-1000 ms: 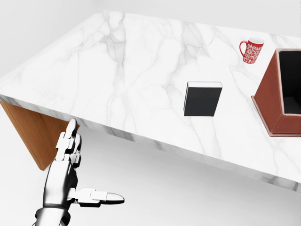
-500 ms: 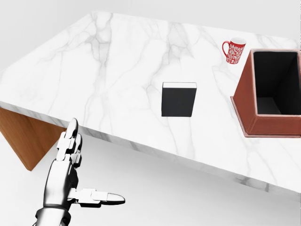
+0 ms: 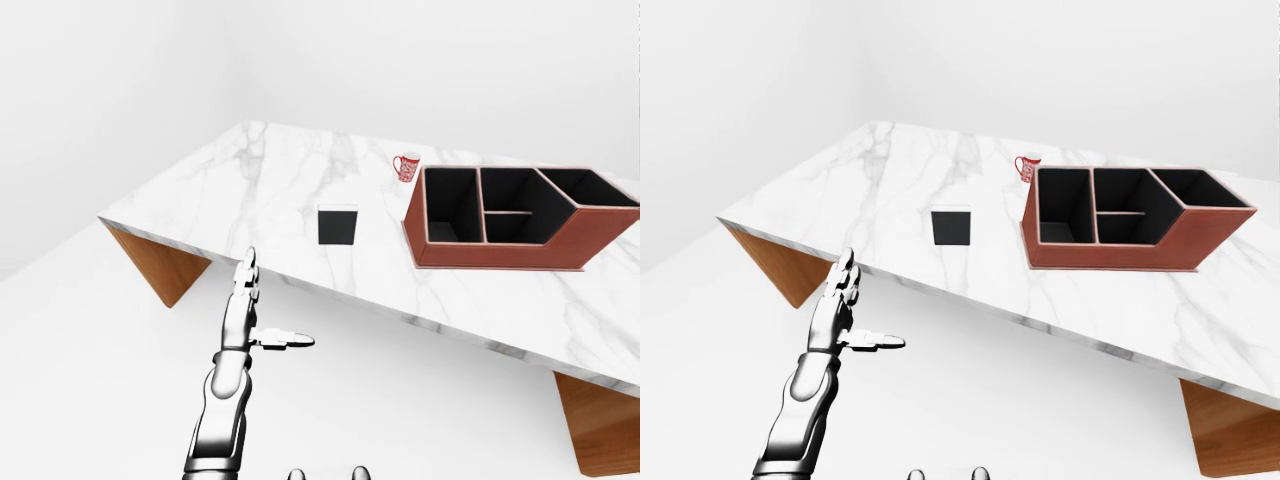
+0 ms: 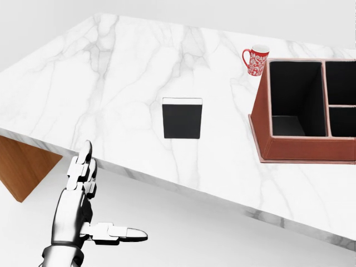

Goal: Pick up the book and place it in the left compartment of the caddy.

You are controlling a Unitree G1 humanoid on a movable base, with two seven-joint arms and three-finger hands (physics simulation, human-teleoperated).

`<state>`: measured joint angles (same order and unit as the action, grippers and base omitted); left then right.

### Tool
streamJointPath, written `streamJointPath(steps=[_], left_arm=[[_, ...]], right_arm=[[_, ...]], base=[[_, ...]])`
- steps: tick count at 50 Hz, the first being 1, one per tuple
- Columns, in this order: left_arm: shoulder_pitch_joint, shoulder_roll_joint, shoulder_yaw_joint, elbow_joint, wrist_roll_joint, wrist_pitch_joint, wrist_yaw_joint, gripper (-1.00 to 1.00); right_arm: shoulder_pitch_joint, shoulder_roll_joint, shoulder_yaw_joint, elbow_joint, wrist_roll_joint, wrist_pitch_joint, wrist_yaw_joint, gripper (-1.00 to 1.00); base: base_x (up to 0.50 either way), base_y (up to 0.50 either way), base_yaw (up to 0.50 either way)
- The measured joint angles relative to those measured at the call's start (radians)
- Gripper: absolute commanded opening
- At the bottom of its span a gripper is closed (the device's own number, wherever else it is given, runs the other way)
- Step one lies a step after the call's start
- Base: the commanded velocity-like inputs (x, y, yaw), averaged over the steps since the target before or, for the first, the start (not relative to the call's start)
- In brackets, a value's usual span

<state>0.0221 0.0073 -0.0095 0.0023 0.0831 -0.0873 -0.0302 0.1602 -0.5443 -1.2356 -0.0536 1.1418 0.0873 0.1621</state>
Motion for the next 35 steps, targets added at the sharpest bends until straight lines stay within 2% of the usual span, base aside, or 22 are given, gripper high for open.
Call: streamJointPath(steps=[35], left_arm=[[-0.003,0.0,-0.003,0.009,0.004,0.0,-0.002,1.0]], right_arm=[[0.001,0.002,0.002,-0.001,0.002,0.0,0.002,1.0]], base=[[0.1,-0.24,0.0]])
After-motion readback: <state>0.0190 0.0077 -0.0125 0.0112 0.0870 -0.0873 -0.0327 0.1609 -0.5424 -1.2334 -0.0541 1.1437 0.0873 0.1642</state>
